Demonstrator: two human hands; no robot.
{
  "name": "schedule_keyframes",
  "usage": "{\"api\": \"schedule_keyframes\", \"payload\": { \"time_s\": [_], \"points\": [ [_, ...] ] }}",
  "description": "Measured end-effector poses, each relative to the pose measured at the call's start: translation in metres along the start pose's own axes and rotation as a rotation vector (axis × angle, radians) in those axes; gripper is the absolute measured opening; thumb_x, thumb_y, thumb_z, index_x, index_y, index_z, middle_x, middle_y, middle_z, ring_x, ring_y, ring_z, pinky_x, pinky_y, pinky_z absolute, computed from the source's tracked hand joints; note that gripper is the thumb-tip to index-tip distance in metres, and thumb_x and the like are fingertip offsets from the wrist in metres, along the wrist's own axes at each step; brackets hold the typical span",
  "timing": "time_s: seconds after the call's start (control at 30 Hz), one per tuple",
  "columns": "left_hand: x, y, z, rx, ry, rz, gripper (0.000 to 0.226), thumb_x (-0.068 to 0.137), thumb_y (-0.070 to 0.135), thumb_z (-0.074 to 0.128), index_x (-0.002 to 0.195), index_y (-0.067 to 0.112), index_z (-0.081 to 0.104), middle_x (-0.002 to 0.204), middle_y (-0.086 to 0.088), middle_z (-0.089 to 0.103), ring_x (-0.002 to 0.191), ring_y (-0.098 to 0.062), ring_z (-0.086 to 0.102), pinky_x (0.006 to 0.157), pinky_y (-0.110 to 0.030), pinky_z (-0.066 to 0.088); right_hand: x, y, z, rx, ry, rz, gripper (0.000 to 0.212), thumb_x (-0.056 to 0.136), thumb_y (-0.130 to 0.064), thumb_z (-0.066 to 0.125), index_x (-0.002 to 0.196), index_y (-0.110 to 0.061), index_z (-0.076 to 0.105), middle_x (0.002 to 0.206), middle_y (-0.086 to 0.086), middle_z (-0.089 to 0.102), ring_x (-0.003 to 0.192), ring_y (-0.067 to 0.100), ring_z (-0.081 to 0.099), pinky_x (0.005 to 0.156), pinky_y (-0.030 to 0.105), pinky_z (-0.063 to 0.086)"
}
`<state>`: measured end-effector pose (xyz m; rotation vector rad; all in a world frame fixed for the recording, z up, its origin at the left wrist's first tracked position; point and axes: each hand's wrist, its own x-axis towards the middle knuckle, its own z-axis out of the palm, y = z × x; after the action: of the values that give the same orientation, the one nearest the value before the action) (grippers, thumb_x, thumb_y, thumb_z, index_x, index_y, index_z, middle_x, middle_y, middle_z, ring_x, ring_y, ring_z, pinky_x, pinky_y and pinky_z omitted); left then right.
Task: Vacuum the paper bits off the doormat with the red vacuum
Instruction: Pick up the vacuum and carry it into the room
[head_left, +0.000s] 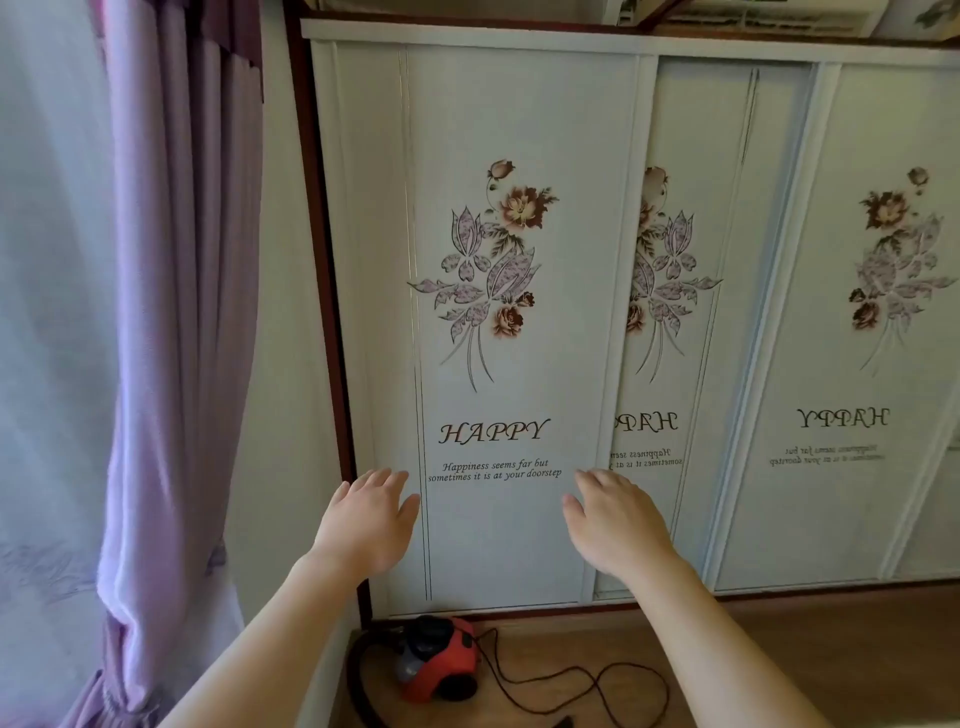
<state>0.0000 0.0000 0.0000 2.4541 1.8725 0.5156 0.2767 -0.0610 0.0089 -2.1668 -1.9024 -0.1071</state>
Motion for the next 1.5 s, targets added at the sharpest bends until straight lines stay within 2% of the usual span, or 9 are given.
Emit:
{"api": "schedule_keyframes", "payload": {
  "time_s": [0.27, 0.7, 1.07, 1.2, 1.5],
  "points": [
    [0.068, 0.028, 0.030, 0.006, -0.004, -0.055, 0.053, 0.108, 0.042, 0.028, 0.155, 0.019, 0.033, 0.159, 0.002, 0.037, 0.149, -0.019, 0.029, 0.123, -0.036, 0.020, 0.081, 0.044, 0.019, 0.000, -0.005, -0.039, 0.048, 0.106, -0.036, 0.029, 0.144, -0.012, 0.045, 0.147, 0.004, 0.049, 0.138, 0.023, 0.041, 0.111, 0.038, 0.035],
    [0.165, 0.067, 0.063, 0.004, 0.004, -0.152, 0.053, 0.108, 0.041, 0.028, 0.156, 0.019, 0.032, 0.161, 0.001, 0.035, 0.150, -0.019, 0.028, 0.123, -0.036, 0.018, 0.206, 0.099, 0.038, 0.021, -0.010, -0.172, 0.051, 0.107, -0.039, 0.029, 0.151, -0.015, 0.038, 0.154, -0.001, 0.043, 0.143, 0.019, 0.036, 0.113, 0.033, 0.031],
    [0.247, 0.025, 0.109, -0.072, -0.023, -0.168, 0.053, 0.107, 0.042, 0.031, 0.156, 0.022, 0.033, 0.164, -0.002, 0.031, 0.152, -0.024, 0.026, 0.123, -0.038, 0.021, 0.294, 0.080, 0.080, 0.014, -0.029, -0.174, 0.044, 0.105, -0.037, 0.032, 0.134, -0.012, 0.053, 0.135, 0.002, 0.057, 0.129, 0.023, 0.049, 0.104, 0.037, 0.039],
    [0.287, 0.004, 0.125, -0.090, -0.009, -0.124, 0.053, 0.108, 0.040, 0.030, 0.157, 0.020, 0.032, 0.164, -0.001, 0.030, 0.153, -0.022, 0.023, 0.124, -0.036, 0.017, 0.333, 0.069, 0.095, 0.034, -0.010, -0.150, 0.037, 0.103, -0.035, 0.035, 0.121, -0.013, 0.058, 0.123, 0.001, 0.062, 0.119, 0.024, 0.054, 0.096, 0.036, 0.043],
    [0.358, -0.041, 0.146, -0.060, -0.065, -0.107, 0.053, 0.109, 0.038, 0.028, 0.158, 0.019, 0.028, 0.166, -0.003, 0.026, 0.154, -0.020, 0.018, 0.125, -0.036, 0.012, 0.396, 0.044, 0.130, 0.078, -0.029, -0.135, 0.045, 0.104, -0.035, 0.035, 0.138, -0.012, 0.053, 0.137, 0.001, 0.057, 0.128, 0.023, 0.050, 0.104, 0.035, 0.040]
  ]
}}
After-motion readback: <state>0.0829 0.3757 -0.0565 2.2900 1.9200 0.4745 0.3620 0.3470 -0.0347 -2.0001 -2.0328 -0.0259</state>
